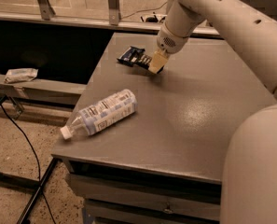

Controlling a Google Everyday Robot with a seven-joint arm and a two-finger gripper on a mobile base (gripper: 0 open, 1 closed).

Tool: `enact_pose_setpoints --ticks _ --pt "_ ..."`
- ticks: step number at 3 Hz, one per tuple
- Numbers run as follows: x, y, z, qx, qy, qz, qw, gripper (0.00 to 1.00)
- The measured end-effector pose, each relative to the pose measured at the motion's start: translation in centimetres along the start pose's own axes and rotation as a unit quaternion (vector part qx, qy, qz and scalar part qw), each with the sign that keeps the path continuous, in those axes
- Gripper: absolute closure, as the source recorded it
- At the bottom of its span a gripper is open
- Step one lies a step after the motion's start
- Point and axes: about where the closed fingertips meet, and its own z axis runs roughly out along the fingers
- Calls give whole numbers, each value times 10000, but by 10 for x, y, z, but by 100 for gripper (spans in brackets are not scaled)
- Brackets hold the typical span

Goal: Move rxbar chocolate near rxbar blueberry

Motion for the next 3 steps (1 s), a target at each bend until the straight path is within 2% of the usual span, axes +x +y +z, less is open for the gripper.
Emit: enact_pose_setpoints --ticks 1,3 --pt "-7 -2 10 20 -108 78 9999 63" --pt "-7 -1 16 -18 -88 67 9999 16"
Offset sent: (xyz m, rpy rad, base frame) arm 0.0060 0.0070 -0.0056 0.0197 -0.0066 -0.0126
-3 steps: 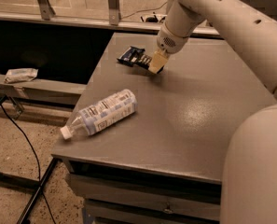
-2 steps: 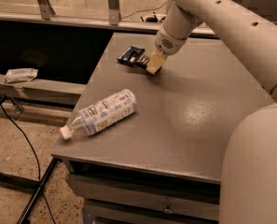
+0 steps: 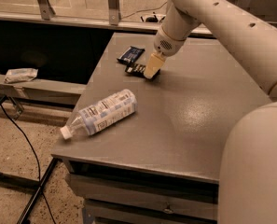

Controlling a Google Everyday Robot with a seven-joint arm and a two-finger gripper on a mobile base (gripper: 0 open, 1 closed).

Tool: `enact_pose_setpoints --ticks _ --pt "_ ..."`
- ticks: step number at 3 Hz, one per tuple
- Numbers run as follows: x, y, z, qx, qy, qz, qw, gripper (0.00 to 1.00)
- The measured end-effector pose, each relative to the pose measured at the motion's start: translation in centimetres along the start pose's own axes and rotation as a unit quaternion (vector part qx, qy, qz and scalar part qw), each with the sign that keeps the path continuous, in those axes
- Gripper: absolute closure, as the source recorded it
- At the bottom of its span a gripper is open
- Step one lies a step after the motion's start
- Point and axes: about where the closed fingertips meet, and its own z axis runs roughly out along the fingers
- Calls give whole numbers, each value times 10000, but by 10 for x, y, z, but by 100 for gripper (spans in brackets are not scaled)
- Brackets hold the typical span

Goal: Move rxbar chocolate near rxbar blueberry

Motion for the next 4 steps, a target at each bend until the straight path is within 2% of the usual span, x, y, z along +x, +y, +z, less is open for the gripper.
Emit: enact_pose_setpoints --ticks 1,2,3,4 --pt "0 1 3 -20 10 -4 10000 0" --pt "-4 -1 -23 -106 -153 -174 9997 0" --pt "-2 -8 -71 32 -461 -261 9986 0" --pt "-2 -8 -71 32 -461 -261 9986 0"
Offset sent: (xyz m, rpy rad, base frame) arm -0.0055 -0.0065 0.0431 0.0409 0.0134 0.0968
